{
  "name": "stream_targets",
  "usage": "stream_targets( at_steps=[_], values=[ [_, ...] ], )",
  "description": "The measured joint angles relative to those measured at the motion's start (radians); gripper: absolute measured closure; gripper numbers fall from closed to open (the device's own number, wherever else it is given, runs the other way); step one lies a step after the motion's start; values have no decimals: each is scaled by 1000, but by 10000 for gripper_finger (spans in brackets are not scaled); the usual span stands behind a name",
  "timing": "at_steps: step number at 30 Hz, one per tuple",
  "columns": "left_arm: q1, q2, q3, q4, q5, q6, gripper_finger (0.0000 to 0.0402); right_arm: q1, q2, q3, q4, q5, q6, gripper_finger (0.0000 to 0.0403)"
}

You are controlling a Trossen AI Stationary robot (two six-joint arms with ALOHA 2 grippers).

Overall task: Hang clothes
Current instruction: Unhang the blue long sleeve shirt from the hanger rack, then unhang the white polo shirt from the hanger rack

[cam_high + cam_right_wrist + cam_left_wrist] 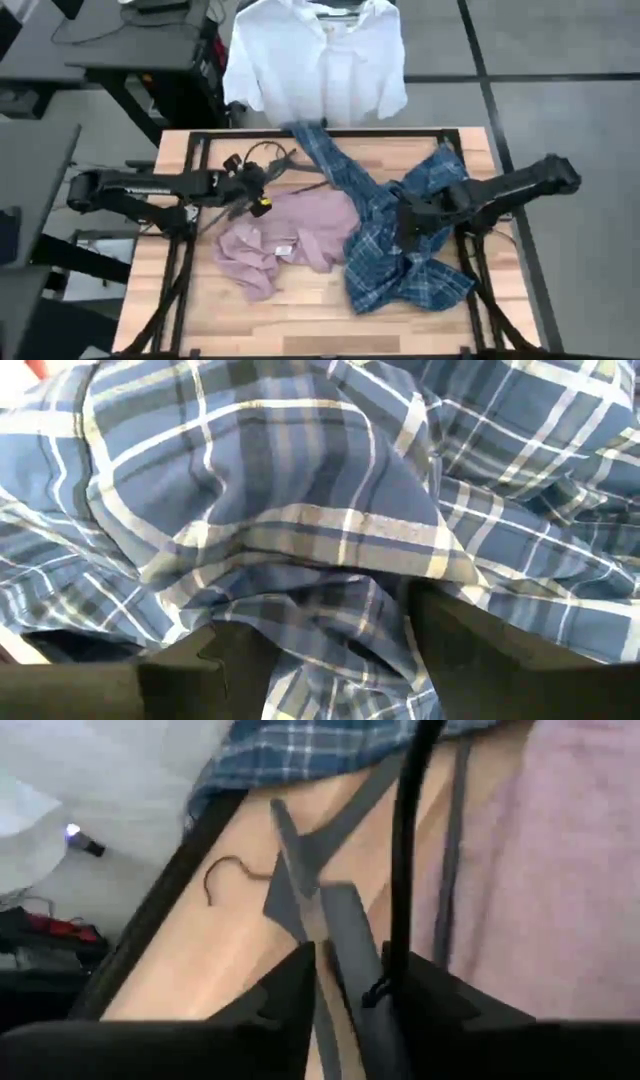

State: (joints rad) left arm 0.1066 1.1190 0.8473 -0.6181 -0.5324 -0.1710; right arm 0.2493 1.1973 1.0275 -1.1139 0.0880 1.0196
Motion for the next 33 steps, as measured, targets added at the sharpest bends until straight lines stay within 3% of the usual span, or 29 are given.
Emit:
stream_targets(
  at_steps=[6,13,19,25,28,30,33],
  values=[
    [20,-3,162,-200,186,-86,236,0,-8,5,-6,-33,-5,194],
    [27,-3,349,-510,217,-230,222,11,-30,191,-153,-54,-27,194],
    [27,-3,454,-516,267,-237,223,41,-62,386,-236,-220,-79,194],
    [27,-2,490,-433,267,-230,223,33,-102,503,-243,-104,-134,194],
    [27,-3,511,-419,267,-230,223,6,-126,535,-168,102,-183,194],
    [35,-3,523,-407,267,-230,224,-30,-134,537,-50,245,-267,194],
    [62,-2,545,-406,291,-237,224,-137,-122,537,113,295,-492,194]
  ],
)
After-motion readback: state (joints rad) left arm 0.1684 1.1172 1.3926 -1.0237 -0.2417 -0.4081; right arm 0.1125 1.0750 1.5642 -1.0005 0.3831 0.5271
